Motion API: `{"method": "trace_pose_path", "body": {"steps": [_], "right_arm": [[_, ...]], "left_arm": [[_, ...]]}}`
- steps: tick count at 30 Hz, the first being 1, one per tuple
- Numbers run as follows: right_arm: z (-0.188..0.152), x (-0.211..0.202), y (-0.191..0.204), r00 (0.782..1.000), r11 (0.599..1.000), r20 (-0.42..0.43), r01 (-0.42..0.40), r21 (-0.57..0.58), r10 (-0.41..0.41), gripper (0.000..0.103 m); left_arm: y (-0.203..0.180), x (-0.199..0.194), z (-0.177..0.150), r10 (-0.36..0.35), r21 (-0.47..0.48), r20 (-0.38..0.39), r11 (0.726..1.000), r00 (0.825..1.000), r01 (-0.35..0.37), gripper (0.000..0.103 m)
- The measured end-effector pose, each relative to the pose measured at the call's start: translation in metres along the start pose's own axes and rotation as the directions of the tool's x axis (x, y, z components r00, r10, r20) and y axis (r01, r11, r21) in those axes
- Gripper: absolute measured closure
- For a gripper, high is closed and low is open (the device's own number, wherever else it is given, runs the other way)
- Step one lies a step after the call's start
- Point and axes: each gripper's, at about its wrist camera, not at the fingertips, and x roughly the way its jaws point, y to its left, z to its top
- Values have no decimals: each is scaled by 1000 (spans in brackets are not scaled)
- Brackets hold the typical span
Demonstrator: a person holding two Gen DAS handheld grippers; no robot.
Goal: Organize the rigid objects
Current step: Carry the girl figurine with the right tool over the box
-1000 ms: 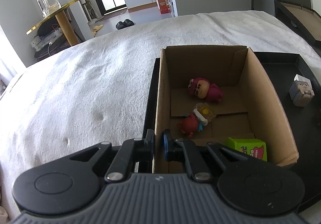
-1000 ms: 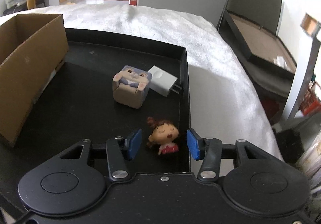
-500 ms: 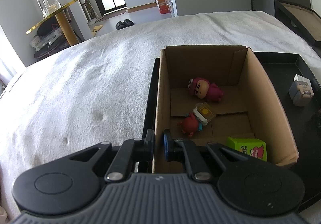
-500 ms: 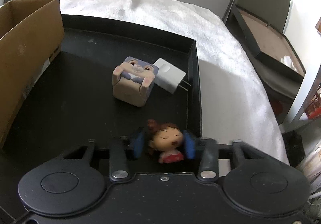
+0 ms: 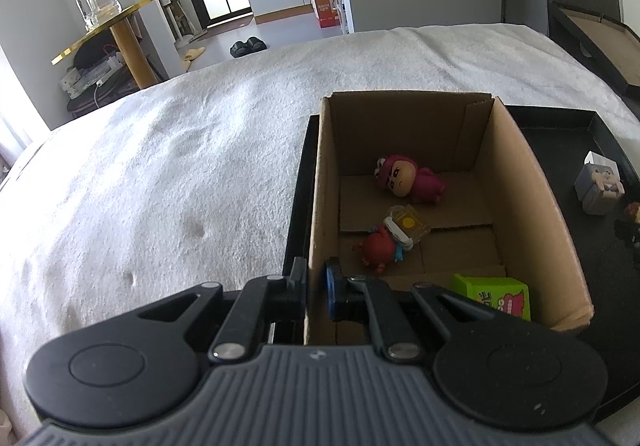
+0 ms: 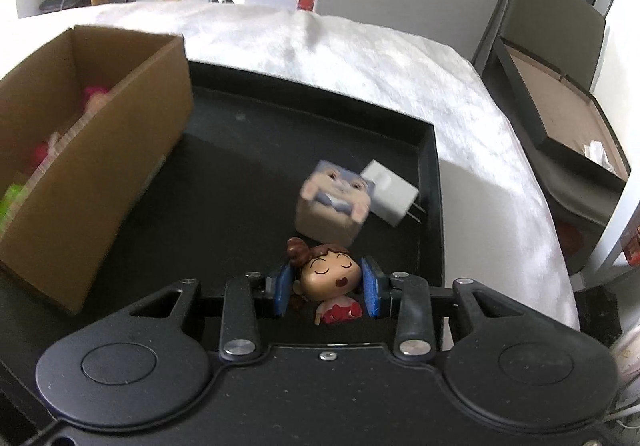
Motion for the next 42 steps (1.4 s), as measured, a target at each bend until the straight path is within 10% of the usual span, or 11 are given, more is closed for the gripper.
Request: {"method": "trace_pose_path", "body": {"steps": [42], "right_arm": [[82,-70,99,932,916,216,-205,-346,291,68]], "left_arm": [[11,-2,-4,-46,-21,19,999,999,46,96]]}}
